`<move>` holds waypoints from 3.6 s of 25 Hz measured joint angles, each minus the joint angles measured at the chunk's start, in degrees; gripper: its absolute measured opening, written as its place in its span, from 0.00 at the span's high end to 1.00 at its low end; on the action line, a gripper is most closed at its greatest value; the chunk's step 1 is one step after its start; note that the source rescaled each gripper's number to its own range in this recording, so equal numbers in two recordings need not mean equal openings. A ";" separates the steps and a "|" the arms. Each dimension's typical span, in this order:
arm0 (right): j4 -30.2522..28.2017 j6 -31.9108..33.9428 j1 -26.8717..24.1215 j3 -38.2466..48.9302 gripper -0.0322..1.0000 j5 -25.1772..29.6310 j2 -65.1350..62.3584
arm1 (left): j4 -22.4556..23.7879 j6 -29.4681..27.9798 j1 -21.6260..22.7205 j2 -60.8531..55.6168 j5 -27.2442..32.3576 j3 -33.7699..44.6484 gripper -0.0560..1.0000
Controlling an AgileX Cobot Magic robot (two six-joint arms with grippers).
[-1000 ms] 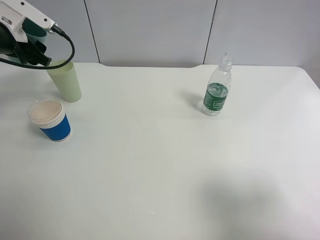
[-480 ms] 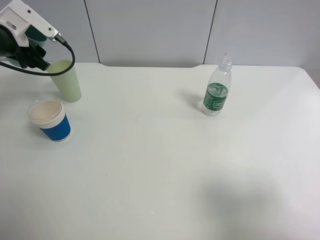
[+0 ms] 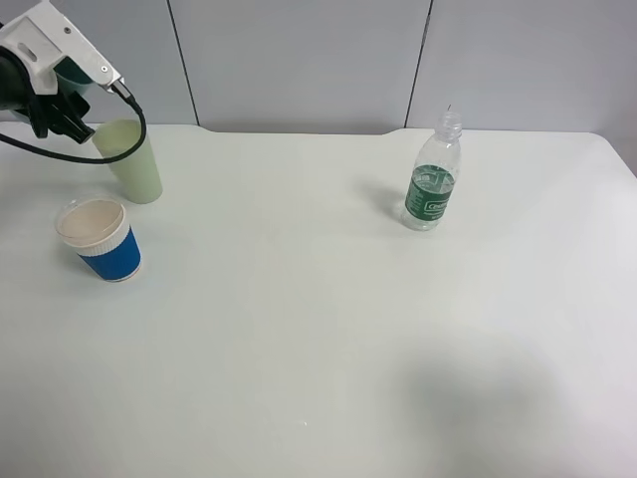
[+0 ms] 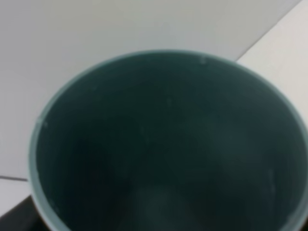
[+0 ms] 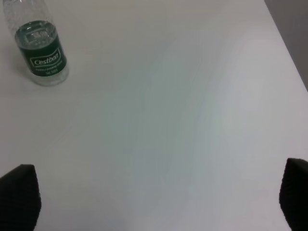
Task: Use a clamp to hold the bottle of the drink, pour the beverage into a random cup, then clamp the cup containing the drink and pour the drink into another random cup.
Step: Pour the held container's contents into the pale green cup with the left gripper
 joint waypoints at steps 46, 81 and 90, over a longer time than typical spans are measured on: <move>0.00 0.00 0.00 0.00 0.00 0.00 0.00 | 7.91 12.25 0.00 0.04 -2.02 1.90 0.94; 0.00 0.00 0.00 0.00 0.00 0.00 0.00 | 7.91 19.07 0.00 0.04 -4.00 1.90 0.94; 0.00 0.00 0.00 0.00 0.00 0.00 0.00 | 8.07 21.83 0.00 0.04 -5.53 1.90 0.94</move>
